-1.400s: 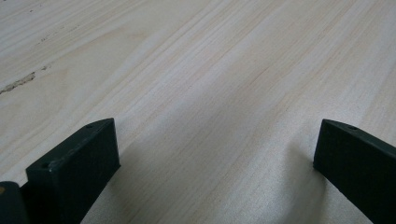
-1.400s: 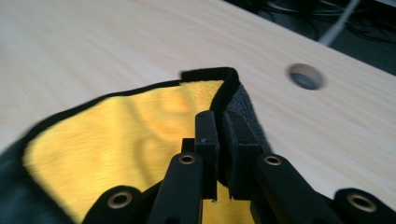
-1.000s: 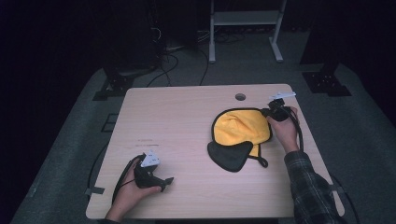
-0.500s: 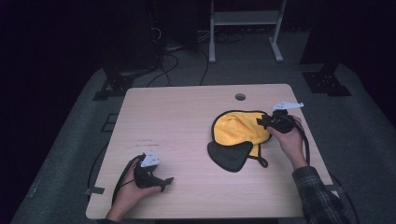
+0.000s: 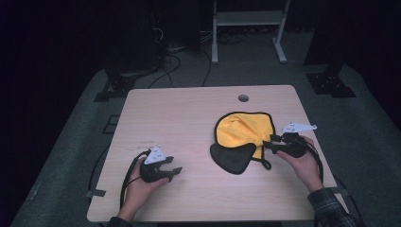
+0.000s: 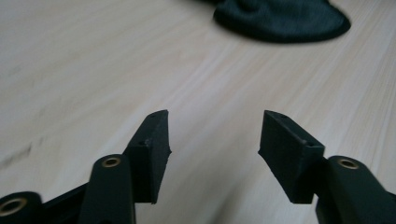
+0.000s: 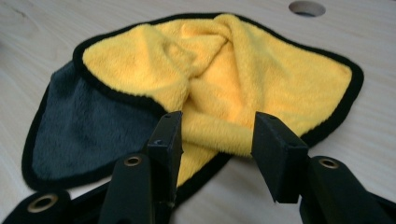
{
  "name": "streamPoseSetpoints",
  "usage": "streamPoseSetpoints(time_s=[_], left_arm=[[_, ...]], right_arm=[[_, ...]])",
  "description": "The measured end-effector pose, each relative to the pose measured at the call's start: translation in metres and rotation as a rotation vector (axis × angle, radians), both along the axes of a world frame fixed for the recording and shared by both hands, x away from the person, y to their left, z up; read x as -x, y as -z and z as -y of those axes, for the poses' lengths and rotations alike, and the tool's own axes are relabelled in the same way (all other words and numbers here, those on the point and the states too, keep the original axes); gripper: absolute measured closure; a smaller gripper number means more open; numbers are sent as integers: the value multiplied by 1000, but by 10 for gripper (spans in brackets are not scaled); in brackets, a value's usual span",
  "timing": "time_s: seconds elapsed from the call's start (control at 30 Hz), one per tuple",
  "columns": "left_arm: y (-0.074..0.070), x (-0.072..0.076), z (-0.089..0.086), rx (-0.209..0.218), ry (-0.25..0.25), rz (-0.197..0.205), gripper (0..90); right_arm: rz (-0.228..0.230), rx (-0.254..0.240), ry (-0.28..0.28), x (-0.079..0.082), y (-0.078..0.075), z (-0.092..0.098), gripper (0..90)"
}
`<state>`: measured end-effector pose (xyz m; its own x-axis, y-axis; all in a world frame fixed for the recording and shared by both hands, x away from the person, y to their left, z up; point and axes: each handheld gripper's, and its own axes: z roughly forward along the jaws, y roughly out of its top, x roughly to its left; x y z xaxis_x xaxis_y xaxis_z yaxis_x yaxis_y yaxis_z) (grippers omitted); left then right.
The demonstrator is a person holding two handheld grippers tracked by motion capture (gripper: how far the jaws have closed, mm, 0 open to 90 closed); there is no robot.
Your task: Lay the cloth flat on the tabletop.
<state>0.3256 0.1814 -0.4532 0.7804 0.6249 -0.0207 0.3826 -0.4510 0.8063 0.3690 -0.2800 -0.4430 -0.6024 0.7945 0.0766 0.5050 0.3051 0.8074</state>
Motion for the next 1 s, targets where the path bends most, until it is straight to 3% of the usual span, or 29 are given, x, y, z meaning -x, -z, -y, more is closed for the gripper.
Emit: streamPoseSetpoints(time_s=[0.1,0.23,0.5,0.7,0.8,0.87,0.9,0.97,1.0], left_arm=[[-6,-12,21,33,20,-3,490],[-10,-28,50,37,41,6,488],[-10,-62,95,29,58,18,436],[-6,-76,120,25,89,14,402],[2,-81,134,-9,109,6,404],[4,-82,135,-29,109,8,426],[5,-83,136,-43,107,10,478],[8,-86,135,-43,97,-11,608],[8,-89,134,-30,84,-24,726]], right_arm=[[-11,15,-1,4,3,1,506],[-12,7,-2,5,4,2,507],[-12,21,-18,5,6,-2,512],[-13,23,-18,5,7,-2,516],[-12,19,-15,5,7,0,520],[-12,20,-14,5,7,0,521],[-12,20,-14,5,7,0,522],[-13,21,-11,5,7,0,525],[-12,22,-10,5,7,0,527]])
